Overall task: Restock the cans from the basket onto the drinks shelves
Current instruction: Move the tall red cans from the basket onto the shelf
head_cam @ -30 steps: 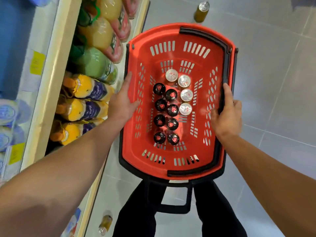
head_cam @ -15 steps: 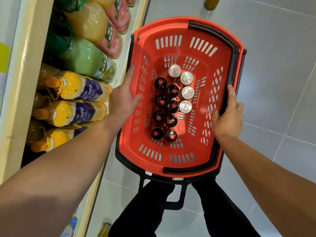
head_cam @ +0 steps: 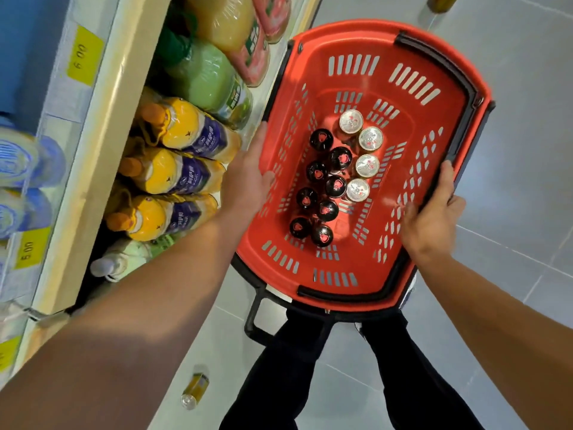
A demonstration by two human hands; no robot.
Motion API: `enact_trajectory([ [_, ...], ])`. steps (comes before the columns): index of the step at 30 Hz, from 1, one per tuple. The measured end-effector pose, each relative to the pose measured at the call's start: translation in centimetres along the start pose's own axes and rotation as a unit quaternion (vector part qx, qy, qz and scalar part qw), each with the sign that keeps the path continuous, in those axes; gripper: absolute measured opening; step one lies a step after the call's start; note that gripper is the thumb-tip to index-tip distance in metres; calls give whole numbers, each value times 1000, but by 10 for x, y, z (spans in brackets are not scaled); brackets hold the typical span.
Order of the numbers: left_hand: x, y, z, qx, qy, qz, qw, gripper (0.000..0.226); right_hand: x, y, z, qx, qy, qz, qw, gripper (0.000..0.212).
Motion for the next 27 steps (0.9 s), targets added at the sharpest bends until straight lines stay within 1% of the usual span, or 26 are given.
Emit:
enact_trajectory([
  [3, -13, 3, -16, 16, 28, 14, 999, 94, 19, -11, -10, -12, 7, -10, 1000, 75],
  [7, -22, 7, -36, -26, 59, -2, 998, 91, 38, -16, -24, -16, 25, -19, 999, 74],
  [11, -31, 13, -45, -51, 48, -13, 997, 87, 46, -16, -34, -13, 12, -19, 1000, 75],
  [14, -33, 15, -43, -65, 44, -37, 996, 85, 45, -19, -36, -13, -2, -43, 999, 79],
  [17, -35, 5, -35, -82, 24, -49, 995, 84, 41, -21, -44, -20, -48, -55, 997, 85],
  [19, -39, -8, -29, -102, 16, -43, 994, 82, 33, -21, -51, -29, -118, -30, 992, 84],
  [21, -41, -24, -21, -118, -1, -36, 992, 81, 27, -25, -67, -88, -222, -13, 971, 82],
  [23, -38, -39, -11, -127, -33, -35, 991, 80, 27, -29, -86, -162, -288, -27, 943, 81],
  [24, -35, -46, -5, -131, -50, -36, 990, 81, 28, -30, -95, -189, -297, -42, 935, 81],
  [27, -23, -61, 8, -150, -82, -39, 984, 79, 33, -27, -127, -272, -270, -94, 919, 80],
])
Point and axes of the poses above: each hand's wrist, its own y-axis towards the middle knuckle, its own x-axis out of the palm, z = x × y, the point moved 7 cm from there along y, towards the middle knuckle, and after that the axes turned 3 degrees about x, right-handed, at the moved point
